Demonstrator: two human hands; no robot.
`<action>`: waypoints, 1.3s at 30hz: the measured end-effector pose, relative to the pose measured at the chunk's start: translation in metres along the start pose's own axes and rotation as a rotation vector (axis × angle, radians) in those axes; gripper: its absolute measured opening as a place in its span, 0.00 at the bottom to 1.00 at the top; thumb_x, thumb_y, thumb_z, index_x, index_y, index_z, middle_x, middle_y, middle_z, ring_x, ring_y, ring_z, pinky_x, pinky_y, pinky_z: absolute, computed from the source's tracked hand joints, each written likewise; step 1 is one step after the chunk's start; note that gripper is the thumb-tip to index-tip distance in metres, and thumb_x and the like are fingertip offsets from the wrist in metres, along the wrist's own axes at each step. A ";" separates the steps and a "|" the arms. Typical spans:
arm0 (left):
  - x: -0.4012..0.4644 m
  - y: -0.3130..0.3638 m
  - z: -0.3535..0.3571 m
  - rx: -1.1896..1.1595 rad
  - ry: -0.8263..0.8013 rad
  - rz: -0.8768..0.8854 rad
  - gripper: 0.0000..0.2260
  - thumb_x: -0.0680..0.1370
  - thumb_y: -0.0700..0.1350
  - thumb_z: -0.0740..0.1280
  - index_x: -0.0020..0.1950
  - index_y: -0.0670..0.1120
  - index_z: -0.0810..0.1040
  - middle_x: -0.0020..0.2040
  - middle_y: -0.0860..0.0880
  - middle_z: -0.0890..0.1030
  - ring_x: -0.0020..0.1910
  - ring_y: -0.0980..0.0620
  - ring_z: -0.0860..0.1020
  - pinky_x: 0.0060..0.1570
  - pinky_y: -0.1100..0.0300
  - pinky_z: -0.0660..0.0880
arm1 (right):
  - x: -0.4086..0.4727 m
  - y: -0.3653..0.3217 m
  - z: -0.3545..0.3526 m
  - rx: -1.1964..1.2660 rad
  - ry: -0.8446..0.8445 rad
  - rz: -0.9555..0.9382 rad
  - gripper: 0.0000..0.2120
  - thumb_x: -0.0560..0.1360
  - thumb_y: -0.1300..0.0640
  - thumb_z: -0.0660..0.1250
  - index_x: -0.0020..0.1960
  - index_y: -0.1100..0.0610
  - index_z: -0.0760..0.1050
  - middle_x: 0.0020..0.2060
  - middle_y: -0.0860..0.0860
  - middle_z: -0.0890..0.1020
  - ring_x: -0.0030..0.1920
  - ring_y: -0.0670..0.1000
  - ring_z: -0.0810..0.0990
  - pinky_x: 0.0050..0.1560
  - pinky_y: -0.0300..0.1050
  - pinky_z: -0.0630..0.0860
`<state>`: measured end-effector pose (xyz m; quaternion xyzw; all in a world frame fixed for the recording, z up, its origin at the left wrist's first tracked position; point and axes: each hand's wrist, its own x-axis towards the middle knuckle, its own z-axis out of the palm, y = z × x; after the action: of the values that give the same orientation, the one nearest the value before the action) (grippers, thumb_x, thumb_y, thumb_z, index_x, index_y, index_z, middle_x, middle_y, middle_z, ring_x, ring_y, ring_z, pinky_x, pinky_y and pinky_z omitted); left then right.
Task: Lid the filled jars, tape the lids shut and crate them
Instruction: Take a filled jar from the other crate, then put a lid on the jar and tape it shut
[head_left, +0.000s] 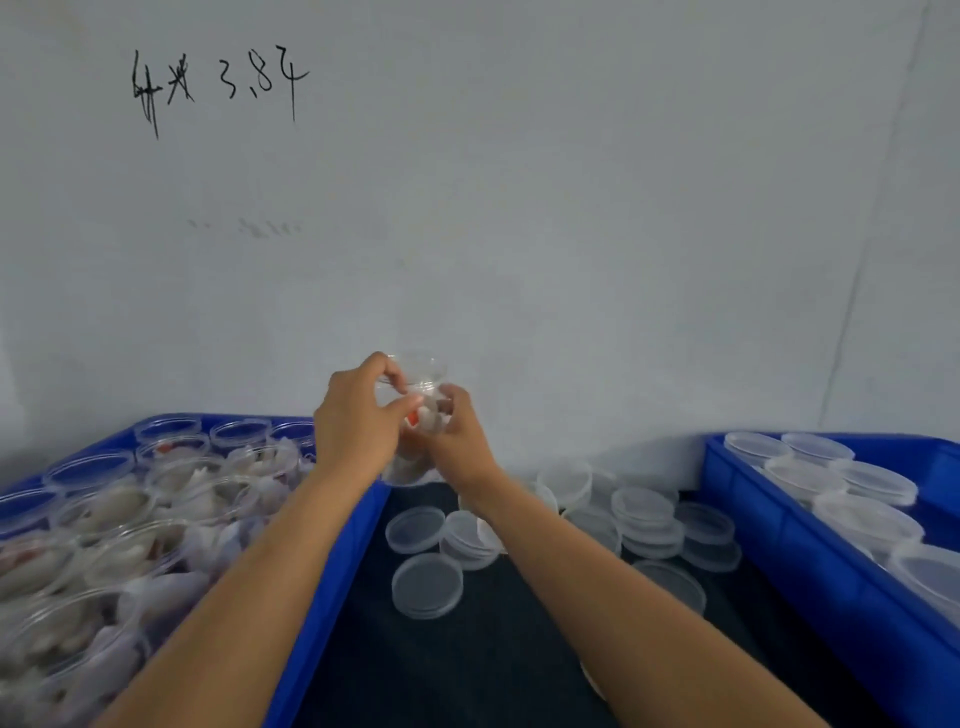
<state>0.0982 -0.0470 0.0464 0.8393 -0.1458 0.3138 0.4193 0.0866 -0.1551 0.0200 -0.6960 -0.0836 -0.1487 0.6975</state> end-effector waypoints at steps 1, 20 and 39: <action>-0.018 0.006 0.004 -0.038 0.008 -0.015 0.07 0.76 0.48 0.71 0.45 0.51 0.73 0.53 0.51 0.77 0.45 0.52 0.76 0.40 0.61 0.68 | -0.013 0.001 -0.010 -0.027 0.014 -0.004 0.35 0.72 0.65 0.73 0.72 0.59 0.58 0.61 0.52 0.71 0.56 0.49 0.77 0.52 0.43 0.79; -0.186 -0.047 0.106 -0.527 -0.735 -0.149 0.50 0.57 0.58 0.82 0.65 0.79 0.52 0.63 0.68 0.71 0.62 0.65 0.74 0.57 0.64 0.76 | -0.160 0.105 -0.113 -0.024 0.263 0.053 0.28 0.64 0.65 0.79 0.61 0.59 0.72 0.54 0.57 0.81 0.53 0.55 0.82 0.51 0.53 0.81; -0.192 -0.063 0.126 -0.521 -0.545 -0.110 0.45 0.58 0.47 0.84 0.64 0.67 0.59 0.60 0.59 0.75 0.54 0.69 0.77 0.45 0.71 0.76 | -0.160 0.125 -0.113 -0.082 0.109 0.071 0.32 0.70 0.63 0.75 0.68 0.51 0.66 0.59 0.50 0.79 0.58 0.47 0.80 0.55 0.42 0.78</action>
<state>0.0351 -0.1124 -0.1731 0.7639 -0.2817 0.0085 0.5805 -0.0334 -0.2550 -0.1523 -0.7172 -0.0146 -0.1645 0.6770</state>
